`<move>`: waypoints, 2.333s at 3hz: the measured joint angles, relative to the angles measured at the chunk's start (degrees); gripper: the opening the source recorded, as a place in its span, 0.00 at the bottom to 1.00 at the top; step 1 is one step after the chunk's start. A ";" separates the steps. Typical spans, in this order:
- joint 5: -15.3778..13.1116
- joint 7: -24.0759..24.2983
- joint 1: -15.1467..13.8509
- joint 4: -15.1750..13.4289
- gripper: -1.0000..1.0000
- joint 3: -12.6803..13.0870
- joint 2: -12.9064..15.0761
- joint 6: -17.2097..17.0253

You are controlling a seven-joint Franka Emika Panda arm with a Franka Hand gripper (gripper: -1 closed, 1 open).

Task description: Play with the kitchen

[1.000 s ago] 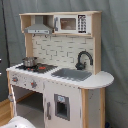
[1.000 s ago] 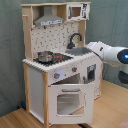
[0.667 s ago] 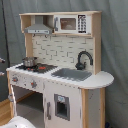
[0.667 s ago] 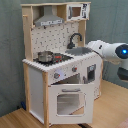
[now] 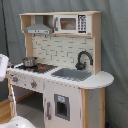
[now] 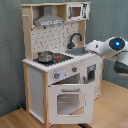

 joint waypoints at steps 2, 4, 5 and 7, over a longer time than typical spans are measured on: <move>4.74 -8.29 -1.06 -3.93 1.00 0.01 6.55 2.19; 9.31 -13.57 -3.53 -6.28 1.00 1.19 14.53 9.80; 10.59 -15.59 -4.30 -7.92 1.00 2.21 18.97 13.52; 10.73 -18.24 -5.09 -9.27 1.00 4.39 29.06 20.59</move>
